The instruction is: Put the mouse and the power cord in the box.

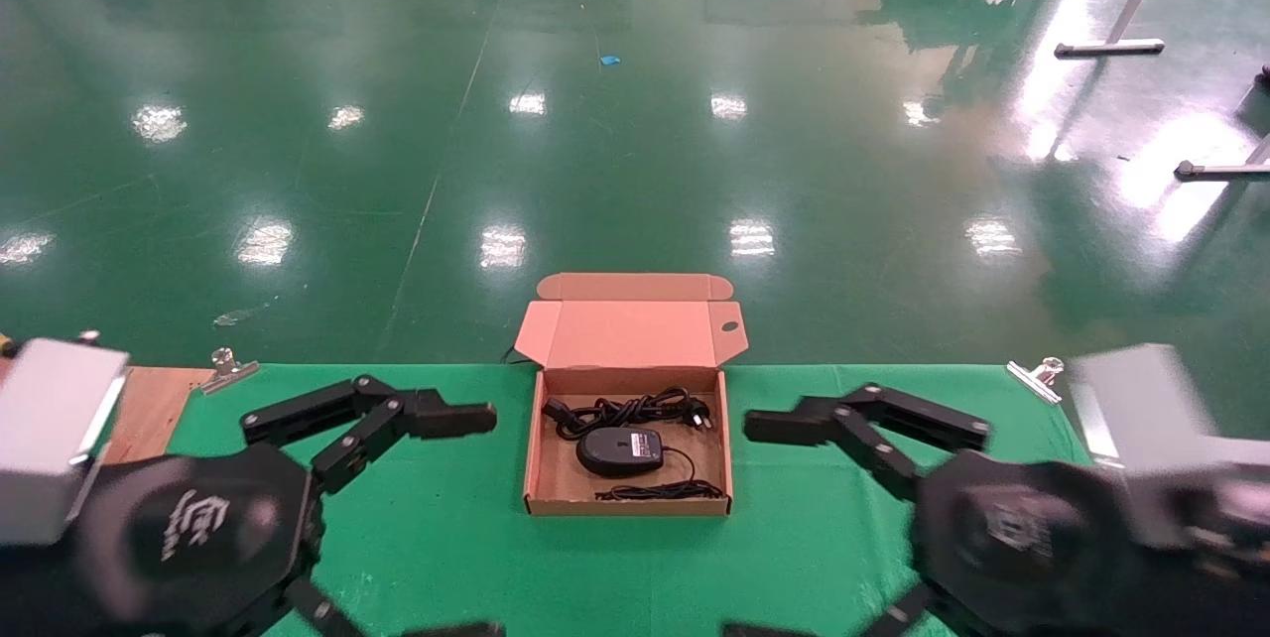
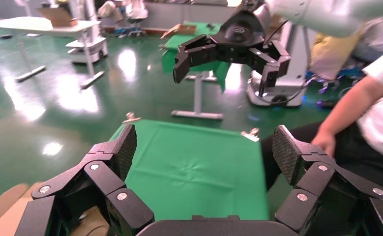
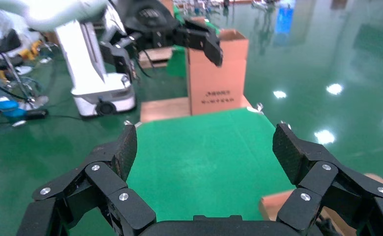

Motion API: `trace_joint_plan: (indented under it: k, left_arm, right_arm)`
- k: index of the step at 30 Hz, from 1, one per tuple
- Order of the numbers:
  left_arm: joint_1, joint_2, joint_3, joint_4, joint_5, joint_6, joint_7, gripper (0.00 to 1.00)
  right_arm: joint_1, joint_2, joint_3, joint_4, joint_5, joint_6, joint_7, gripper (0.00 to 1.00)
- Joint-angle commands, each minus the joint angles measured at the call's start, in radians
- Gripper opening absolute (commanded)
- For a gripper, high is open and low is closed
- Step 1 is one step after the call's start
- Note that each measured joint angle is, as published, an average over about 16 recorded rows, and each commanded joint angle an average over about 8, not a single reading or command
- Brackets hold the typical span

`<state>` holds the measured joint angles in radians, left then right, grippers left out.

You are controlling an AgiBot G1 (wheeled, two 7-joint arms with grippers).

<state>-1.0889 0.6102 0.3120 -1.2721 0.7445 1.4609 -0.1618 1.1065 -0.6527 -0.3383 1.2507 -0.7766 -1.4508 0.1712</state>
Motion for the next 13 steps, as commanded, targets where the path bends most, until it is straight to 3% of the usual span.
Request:
trace_joint_plan:
  k: [1,13]
  left_arm:
    - [0.011,0.001,-0.025,-0.009,-0.010,0.026,-0.019,1.00]
    - [0.019,0.001,-0.045,-0.015,-0.019,0.049,-0.028,1.00]
  right_arm:
    - [-0.019,0.025,0.035,0.020,0.027,-0.027,0.010,1.00]
    - [-0.047,0.059,0.083,0.048,0.067,-0.063,0.020,1.00]
